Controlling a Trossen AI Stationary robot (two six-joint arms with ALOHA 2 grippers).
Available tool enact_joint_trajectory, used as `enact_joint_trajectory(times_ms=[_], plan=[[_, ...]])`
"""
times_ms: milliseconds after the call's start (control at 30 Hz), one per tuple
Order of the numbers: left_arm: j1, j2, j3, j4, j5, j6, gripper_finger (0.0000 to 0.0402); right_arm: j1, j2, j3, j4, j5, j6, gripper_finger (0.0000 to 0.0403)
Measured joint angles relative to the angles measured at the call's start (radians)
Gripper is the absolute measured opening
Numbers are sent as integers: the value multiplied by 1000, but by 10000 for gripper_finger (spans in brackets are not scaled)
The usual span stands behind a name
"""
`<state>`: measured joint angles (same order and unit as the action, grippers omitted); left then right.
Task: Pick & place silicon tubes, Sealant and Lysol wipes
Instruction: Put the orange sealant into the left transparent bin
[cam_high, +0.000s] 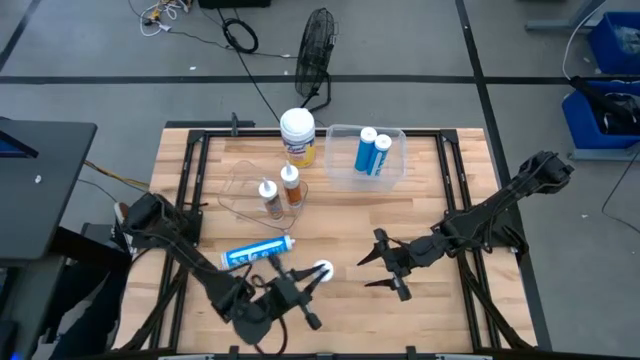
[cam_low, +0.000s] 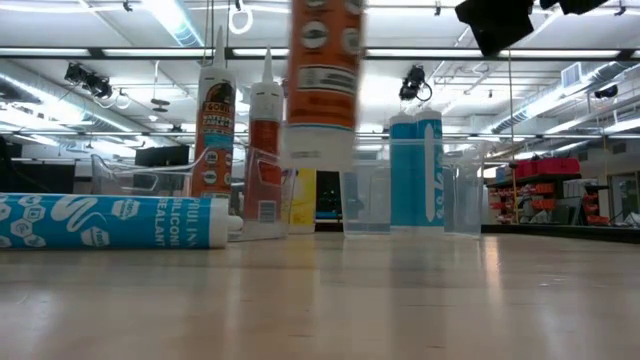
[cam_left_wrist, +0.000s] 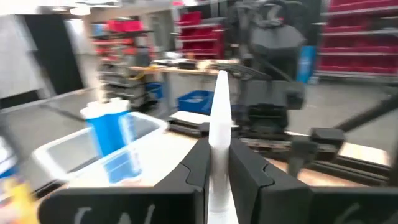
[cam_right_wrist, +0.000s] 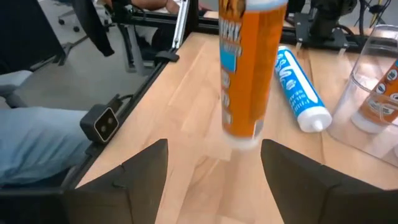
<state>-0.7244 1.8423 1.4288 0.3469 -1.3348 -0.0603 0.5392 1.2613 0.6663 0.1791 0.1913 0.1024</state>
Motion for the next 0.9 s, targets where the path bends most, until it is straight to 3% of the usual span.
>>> enact_joint_trajectory(times_ms=[200,567,733,900], plan=[[-94,-1,0,0,-231,-6,39,0,0,0,-21,2,2,260],[-140,-20,0,-8,-240,75,39,0,0,0,-73,3,-5,260],[-117,-68,-12,-17,-238,94,39,0,0,0,-78,3,3,260],[-77,-124,-15,-124,-237,94,39,0,1,0,-77,3,-1,260]])
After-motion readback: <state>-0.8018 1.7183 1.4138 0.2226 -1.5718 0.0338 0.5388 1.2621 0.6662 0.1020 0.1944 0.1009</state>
